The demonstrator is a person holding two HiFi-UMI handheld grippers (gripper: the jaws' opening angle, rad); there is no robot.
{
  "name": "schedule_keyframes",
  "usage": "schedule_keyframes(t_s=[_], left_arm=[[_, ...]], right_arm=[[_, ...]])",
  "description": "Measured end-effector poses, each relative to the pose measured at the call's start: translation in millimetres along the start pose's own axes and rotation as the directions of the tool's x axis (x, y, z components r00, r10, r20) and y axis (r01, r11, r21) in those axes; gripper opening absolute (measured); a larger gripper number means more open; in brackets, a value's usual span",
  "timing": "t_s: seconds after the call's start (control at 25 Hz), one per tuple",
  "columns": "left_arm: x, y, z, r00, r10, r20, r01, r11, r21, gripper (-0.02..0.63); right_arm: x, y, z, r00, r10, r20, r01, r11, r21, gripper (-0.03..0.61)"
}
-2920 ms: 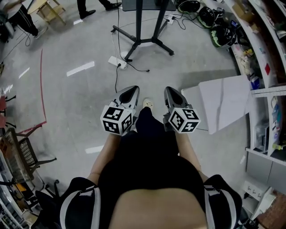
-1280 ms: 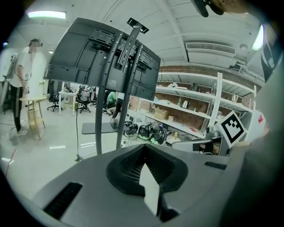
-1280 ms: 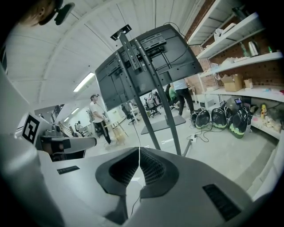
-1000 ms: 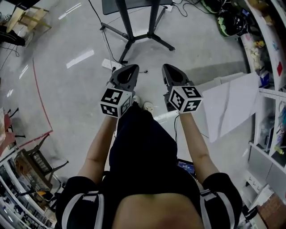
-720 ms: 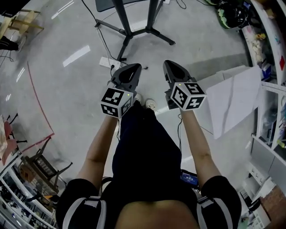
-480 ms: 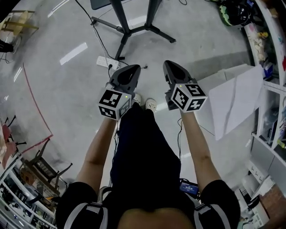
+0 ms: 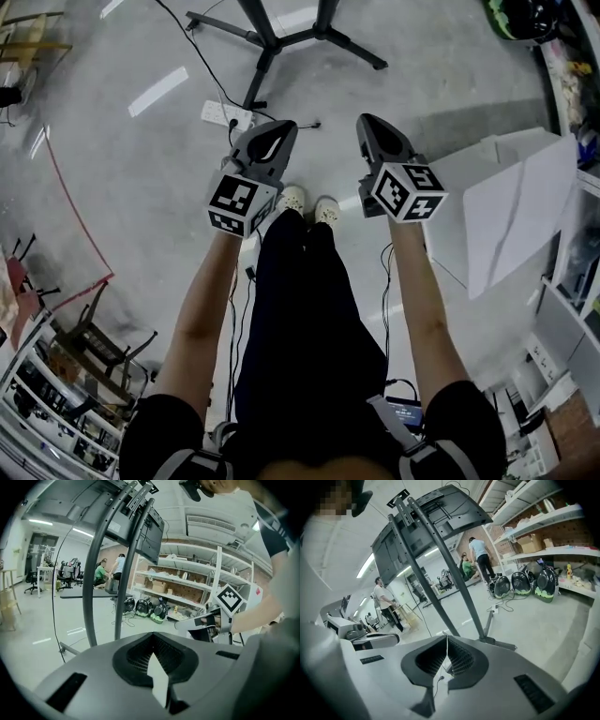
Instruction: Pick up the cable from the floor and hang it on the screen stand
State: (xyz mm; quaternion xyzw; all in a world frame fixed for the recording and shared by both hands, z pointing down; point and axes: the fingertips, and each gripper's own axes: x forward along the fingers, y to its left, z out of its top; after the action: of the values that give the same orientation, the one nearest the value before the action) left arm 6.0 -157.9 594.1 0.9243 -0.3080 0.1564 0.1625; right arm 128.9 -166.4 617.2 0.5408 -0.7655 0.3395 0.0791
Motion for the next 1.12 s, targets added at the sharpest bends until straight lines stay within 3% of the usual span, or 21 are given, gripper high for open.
schedule_keyframes(t_s=[0.6, 0.92, 1.12], left_arm=[[80, 21, -142, 0.99, -0.091, -0.112, 0.088, 0.996, -0.031, 0.006], [110, 28, -199, 0.985, -0.091, -0.146, 0.081, 0.994, -0.072, 0.006], [127, 35, -234, 0.977, -0.086, -0.196, 0.074, 0.995, -0.068, 0.006]], right_arm=[[70, -55, -86, 0.996, 0.054, -0.069, -0.053, 0.999, 0.006, 0.025], [93, -84, -148, 0.991, 0.043, -0.13, -0.039, 0.999, 0.032, 0.025], [110, -109, -174, 0.993, 0.034, -0.112, -0.027, 0.998, 0.064, 0.025]])
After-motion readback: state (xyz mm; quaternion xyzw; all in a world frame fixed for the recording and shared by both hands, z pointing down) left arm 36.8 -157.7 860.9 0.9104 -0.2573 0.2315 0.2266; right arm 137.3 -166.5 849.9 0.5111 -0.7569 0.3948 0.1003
